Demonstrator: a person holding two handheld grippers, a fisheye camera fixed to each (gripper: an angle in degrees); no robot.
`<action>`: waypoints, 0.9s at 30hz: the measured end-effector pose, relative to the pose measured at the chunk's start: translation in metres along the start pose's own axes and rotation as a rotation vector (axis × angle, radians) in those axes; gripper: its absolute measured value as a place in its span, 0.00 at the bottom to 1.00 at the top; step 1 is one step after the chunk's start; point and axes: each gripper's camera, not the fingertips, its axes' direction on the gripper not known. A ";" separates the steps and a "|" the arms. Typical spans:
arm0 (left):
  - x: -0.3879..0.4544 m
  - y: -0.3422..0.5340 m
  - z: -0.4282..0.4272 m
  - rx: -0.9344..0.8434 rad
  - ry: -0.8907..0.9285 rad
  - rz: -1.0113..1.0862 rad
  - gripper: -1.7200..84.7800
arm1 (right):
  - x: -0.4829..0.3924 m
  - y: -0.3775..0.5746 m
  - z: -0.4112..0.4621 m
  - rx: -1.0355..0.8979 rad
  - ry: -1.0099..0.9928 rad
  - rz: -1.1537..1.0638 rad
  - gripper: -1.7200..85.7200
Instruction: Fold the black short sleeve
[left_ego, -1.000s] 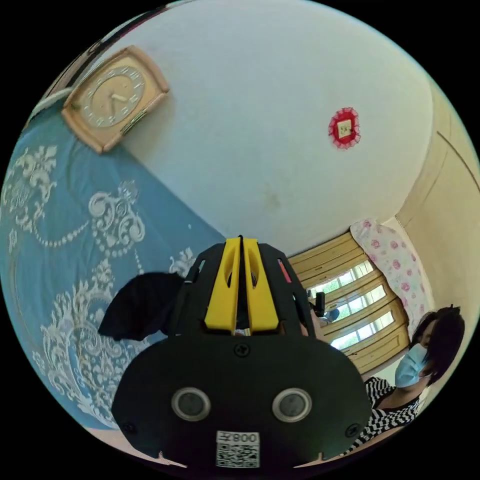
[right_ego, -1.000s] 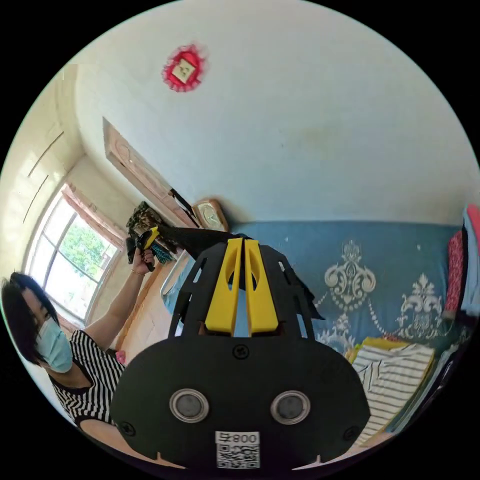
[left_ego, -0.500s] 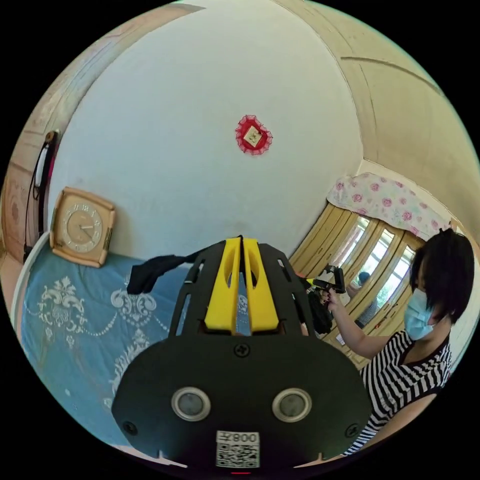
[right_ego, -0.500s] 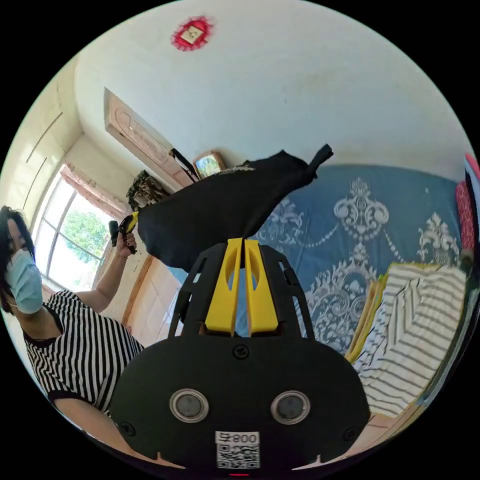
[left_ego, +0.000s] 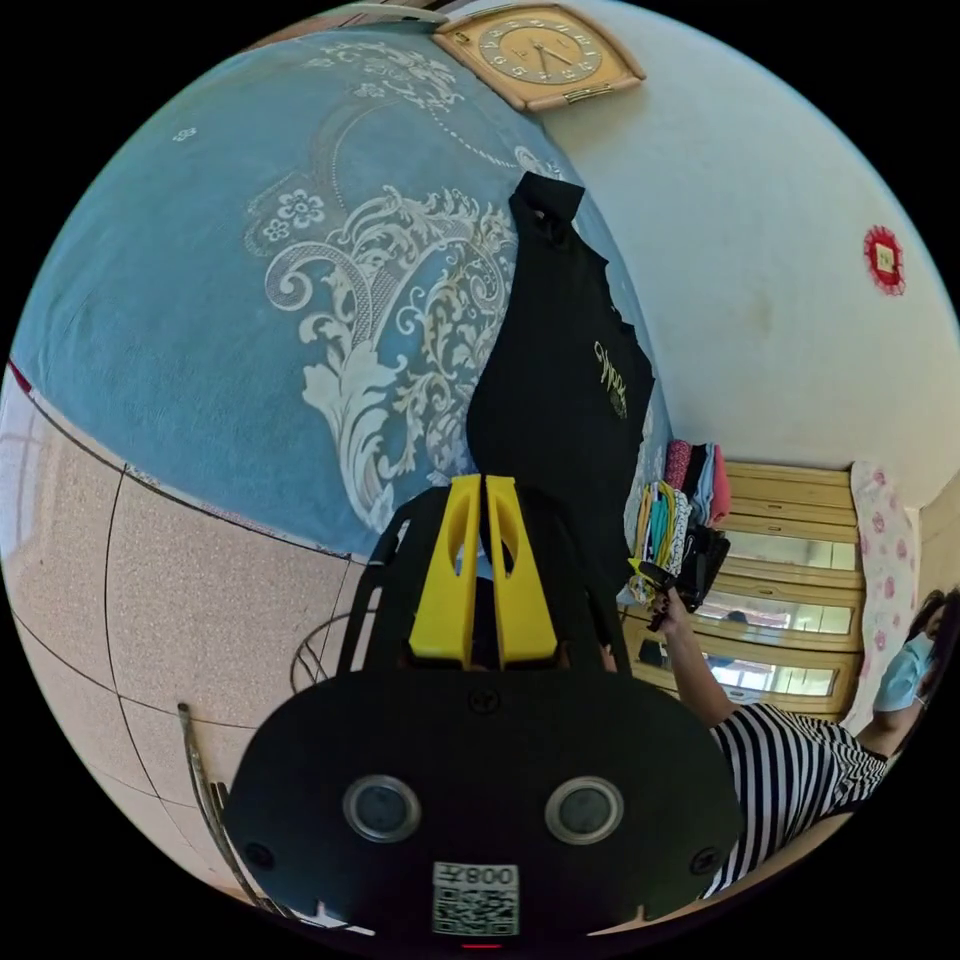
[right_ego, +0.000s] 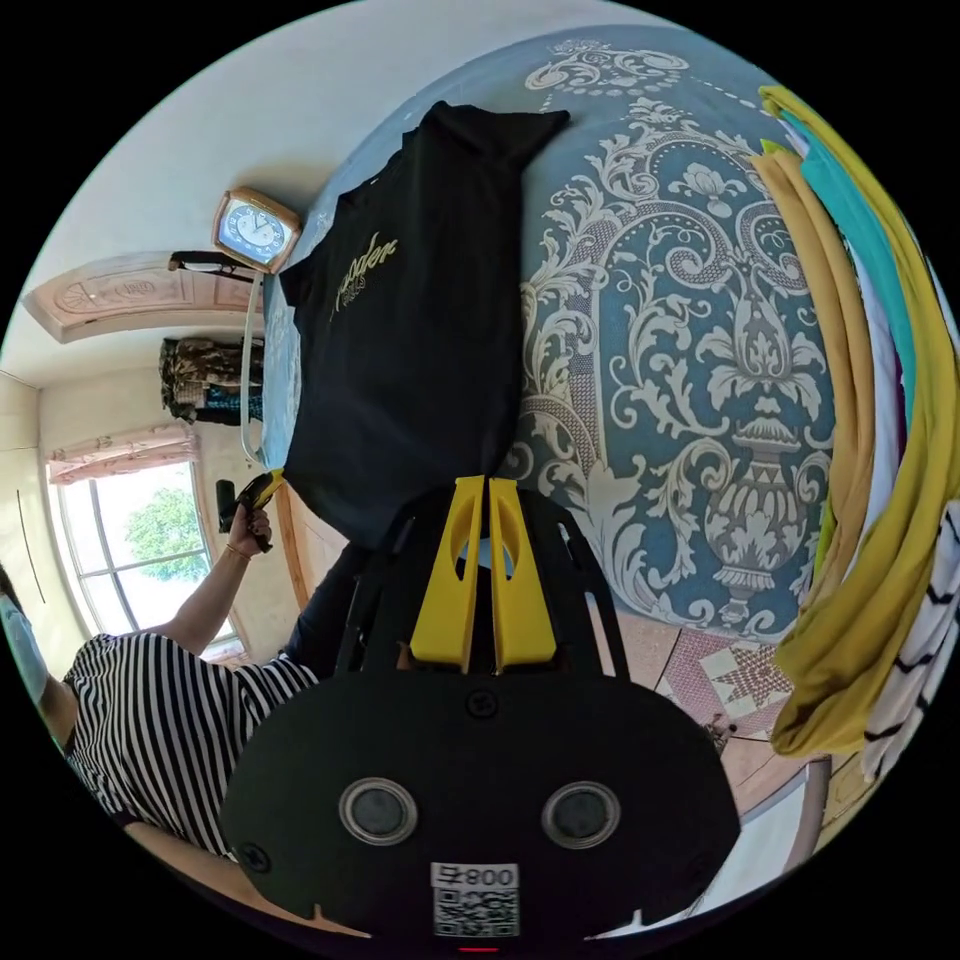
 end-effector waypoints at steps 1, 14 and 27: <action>-0.003 -0.001 0.001 0.001 -0.002 0.007 0.03 | 0.001 -0.001 0.000 0.004 -0.006 0.002 0.02; -0.079 -0.023 0.073 -0.017 -0.076 0.038 0.03 | 0.026 0.007 0.020 0.063 -0.065 0.044 0.02; -0.169 -0.034 0.170 -0.046 -0.105 -0.042 0.03 | 0.057 0.010 0.052 0.032 -0.105 0.090 0.02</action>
